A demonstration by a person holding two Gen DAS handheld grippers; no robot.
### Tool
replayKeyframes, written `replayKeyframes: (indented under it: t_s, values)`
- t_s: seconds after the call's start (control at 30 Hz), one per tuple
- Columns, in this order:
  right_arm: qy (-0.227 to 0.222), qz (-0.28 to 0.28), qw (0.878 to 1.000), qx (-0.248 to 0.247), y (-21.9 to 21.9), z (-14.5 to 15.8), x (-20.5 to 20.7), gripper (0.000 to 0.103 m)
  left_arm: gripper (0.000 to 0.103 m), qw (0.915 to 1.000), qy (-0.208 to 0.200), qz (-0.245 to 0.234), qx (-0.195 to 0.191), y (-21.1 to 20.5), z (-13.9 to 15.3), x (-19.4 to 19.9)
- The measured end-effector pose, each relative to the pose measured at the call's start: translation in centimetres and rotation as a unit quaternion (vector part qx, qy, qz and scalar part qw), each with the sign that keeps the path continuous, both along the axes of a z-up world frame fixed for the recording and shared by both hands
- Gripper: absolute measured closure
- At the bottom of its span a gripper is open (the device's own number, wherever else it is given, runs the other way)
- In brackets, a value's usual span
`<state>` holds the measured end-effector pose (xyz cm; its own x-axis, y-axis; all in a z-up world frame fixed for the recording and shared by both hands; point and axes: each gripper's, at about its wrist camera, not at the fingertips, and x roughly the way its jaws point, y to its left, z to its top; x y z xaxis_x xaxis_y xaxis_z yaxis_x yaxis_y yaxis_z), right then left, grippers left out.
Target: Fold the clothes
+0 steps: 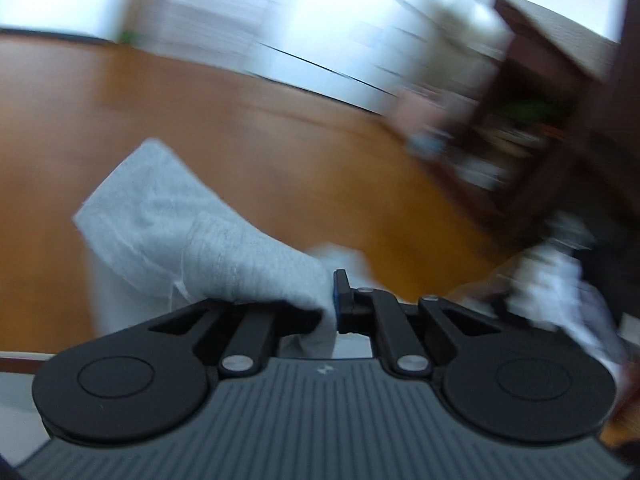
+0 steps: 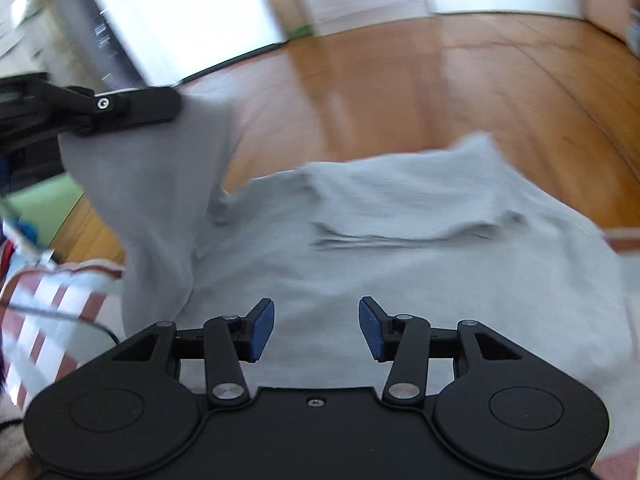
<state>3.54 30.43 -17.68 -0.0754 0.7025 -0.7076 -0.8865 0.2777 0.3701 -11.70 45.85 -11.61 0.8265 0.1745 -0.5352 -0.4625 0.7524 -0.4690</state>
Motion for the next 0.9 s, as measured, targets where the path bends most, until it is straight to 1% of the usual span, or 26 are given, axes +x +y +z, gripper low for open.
replayKeyframes:
  t_s: [0.07,0.1,0.17,0.2,0.23,0.27,0.3,0.37,0.43,0.5,0.53,0.63,0.7,0.73,0.77,0.8,0.83,0.9]
  values:
    - [-0.005,-0.017,1.000,-0.016,-0.8,-0.5,0.6,0.050,0.049,0.9992,0.037,-0.006,-0.013,-0.1,-1.5,0.0]
    - [-0.007,-0.025,0.999,-0.024,-1.2,-0.8,0.8,0.050,0.047,0.9983,0.055,-0.009,-0.019,-0.2,-2.2,0.0]
    - [-0.010,-0.034,0.999,-0.038,-1.8,-1.3,1.1,0.051,0.047,0.9952,0.091,-0.015,-0.032,-0.4,-3.7,0.1]
    - [-0.005,-0.035,0.999,-0.039,-2.2,-1.3,1.4,0.051,0.046,0.9931,0.109,-0.017,-0.038,-0.4,-4.4,0.1]
    - [-0.001,-0.036,0.999,-0.040,-2.6,-1.2,1.6,0.051,0.043,0.9906,0.128,-0.020,-0.045,-0.5,-5.2,0.1]
    - [0.000,-0.036,0.999,-0.038,-3.0,-1.1,1.8,0.051,0.036,0.9877,0.146,-0.023,-0.051,-0.6,-5.9,0.1]
    - [0.002,-0.036,0.999,-0.036,-3.4,-0.9,2.0,0.050,0.034,0.9845,0.164,-0.026,-0.057,-0.7,-6.7,0.1]
    - [0.018,-0.038,0.999,-0.023,-3.9,-0.7,2.7,0.049,0.033,0.9793,0.191,0.007,-0.067,1.3,-7.2,-1.0]
    - [0.042,-0.046,0.998,-0.010,-4.4,-0.6,3.7,0.045,0.033,0.9787,0.177,0.027,-0.100,3.1,-7.5,-2.1]
    - [0.075,-0.073,0.995,0.001,-4.7,-0.7,5.0,0.041,0.033,0.9766,0.164,0.042,-0.132,4.5,-8.0,-2.6]
    - [0.092,-0.090,0.992,0.004,-4.8,-0.9,5.7,0.038,0.033,0.9760,0.164,0.044,-0.137,4.9,-8.2,-2.4]
    - [0.141,-0.144,0.979,0.003,-4.9,-2.4,7.8,0.037,0.033,0.9777,0.180,0.036,-0.102,4.3,-8.4,-0.9]
    - [0.160,-0.179,0.971,0.003,-4.9,-4.1,8.9,0.037,0.033,0.9775,0.195,0.025,-0.077,3.6,-8.7,-0.1]
    - [0.163,-0.192,0.968,0.006,-4.8,-4.8,9.3,0.049,0.031,0.9771,0.201,0.020,-0.066,3.2,-8.9,0.2]
    - [0.153,-0.195,0.969,0.013,-4.6,-4.9,9.4,0.089,0.031,0.9767,0.206,0.018,-0.058,3.1,-9.0,0.3]
    - [0.138,-0.195,0.971,0.023,-4.4,-4.9,9.3,0.094,0.031,0.9772,0.205,0.018,-0.051,2.9,-9.0,0.2]
    - [0.103,-0.183,0.977,0.039,-4.0,-3.7,8.7,0.095,0.031,0.9777,0.204,0.018,-0.043,2.7,-8.9,0.1]
    - [0.025,-0.156,0.984,0.079,-4.2,-0.8,7.1,0.095,0.031,0.9797,0.195,0.021,-0.043,2.8,-8.8,-0.3]
